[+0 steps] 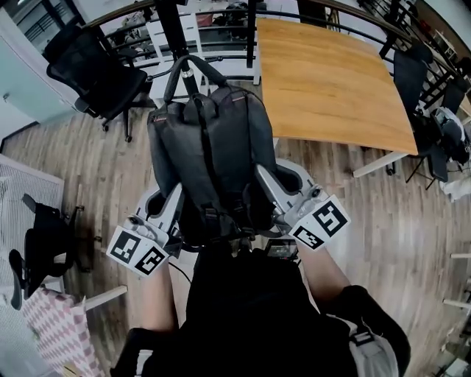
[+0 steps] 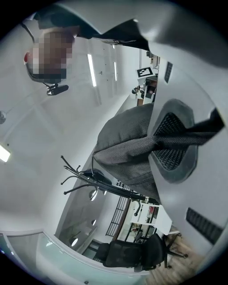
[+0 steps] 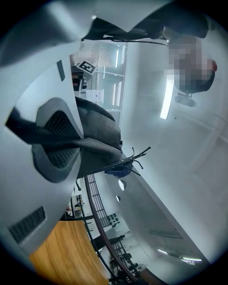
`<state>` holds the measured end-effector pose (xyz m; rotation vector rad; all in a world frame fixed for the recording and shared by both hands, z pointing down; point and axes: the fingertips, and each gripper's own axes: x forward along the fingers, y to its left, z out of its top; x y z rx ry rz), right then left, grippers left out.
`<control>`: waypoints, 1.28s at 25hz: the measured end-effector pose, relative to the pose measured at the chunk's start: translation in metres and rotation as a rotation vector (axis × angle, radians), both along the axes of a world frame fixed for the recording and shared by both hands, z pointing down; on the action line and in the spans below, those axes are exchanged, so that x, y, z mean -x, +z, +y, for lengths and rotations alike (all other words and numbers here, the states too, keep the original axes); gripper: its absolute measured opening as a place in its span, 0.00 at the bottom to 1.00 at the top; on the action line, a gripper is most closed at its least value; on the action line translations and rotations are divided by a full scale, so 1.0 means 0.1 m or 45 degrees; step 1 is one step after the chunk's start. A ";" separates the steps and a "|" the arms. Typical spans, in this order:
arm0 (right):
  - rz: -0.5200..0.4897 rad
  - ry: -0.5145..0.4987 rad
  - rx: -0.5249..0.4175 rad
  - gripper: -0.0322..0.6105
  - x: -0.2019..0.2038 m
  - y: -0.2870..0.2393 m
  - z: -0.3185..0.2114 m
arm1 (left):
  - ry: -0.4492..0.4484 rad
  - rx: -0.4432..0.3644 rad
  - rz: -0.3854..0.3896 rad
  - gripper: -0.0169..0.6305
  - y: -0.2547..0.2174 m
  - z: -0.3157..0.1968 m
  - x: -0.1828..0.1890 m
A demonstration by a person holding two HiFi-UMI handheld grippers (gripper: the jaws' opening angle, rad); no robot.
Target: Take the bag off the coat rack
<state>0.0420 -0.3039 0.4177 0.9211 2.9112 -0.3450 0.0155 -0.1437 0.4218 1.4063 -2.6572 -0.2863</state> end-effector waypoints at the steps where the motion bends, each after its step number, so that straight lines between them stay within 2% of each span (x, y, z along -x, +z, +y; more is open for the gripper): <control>1: -0.001 -0.003 -0.006 0.13 -0.04 0.00 0.00 | 0.003 0.000 0.007 0.08 0.01 -0.01 -0.04; 7: 0.005 -0.022 -0.014 0.13 -0.23 0.04 0.11 | 0.019 -0.010 0.030 0.08 0.07 0.08 -0.21; 18: 0.035 0.016 0.015 0.13 -0.67 0.09 0.56 | 0.052 -0.025 0.005 0.08 0.08 0.53 -0.66; 32: 0.094 0.029 0.012 0.13 -0.75 0.05 0.62 | 0.068 -0.013 0.065 0.08 0.04 0.57 -0.72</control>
